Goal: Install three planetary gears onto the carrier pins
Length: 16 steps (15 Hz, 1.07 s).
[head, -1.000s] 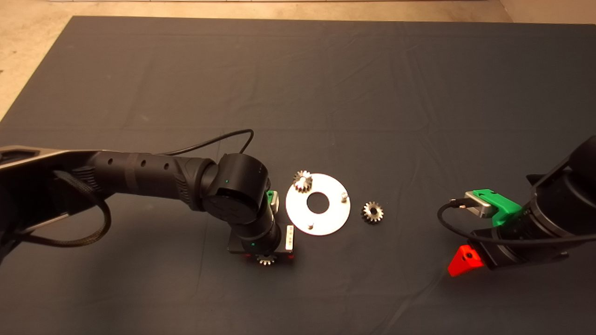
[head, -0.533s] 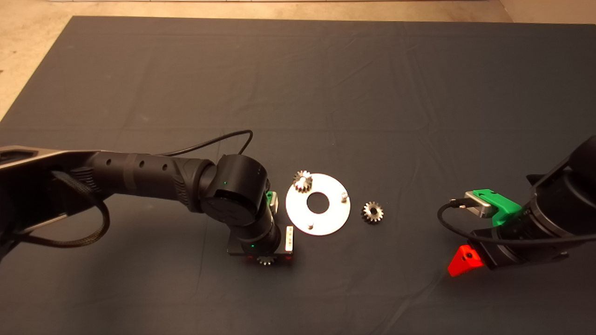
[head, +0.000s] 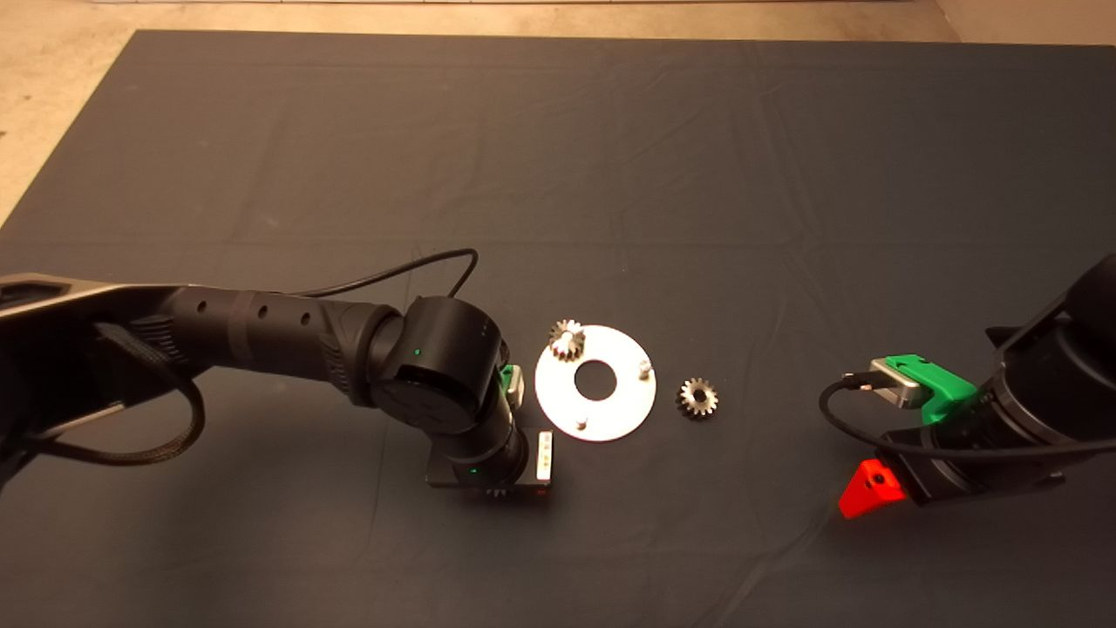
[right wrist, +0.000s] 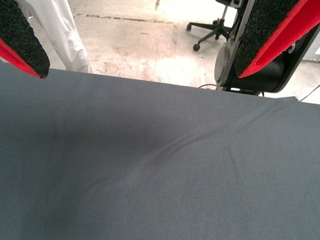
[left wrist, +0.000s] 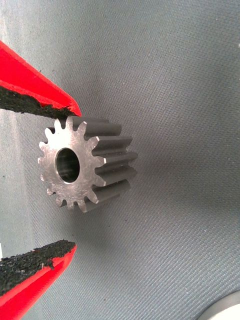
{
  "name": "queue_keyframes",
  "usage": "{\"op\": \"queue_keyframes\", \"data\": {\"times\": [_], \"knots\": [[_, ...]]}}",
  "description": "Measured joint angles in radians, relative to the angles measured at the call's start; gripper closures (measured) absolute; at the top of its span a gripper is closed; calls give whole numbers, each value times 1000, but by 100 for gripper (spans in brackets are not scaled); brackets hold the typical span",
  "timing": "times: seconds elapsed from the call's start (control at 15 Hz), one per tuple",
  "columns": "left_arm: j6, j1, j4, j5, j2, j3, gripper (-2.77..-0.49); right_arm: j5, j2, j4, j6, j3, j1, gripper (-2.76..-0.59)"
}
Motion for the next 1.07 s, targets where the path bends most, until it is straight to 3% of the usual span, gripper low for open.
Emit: {"op": "queue_keyframes", "data": {"times": [0.47,0.87,1.07], "knots": [[11,0,0,2,0,0,-137,0,0,0,0,0,0,-276],[50,0,0,1,0,-16,-137,0,0,0,0,1,0,-276],[59,0,1,1,0,-29,-122,0,0,0,0,3,0,-276]]}}
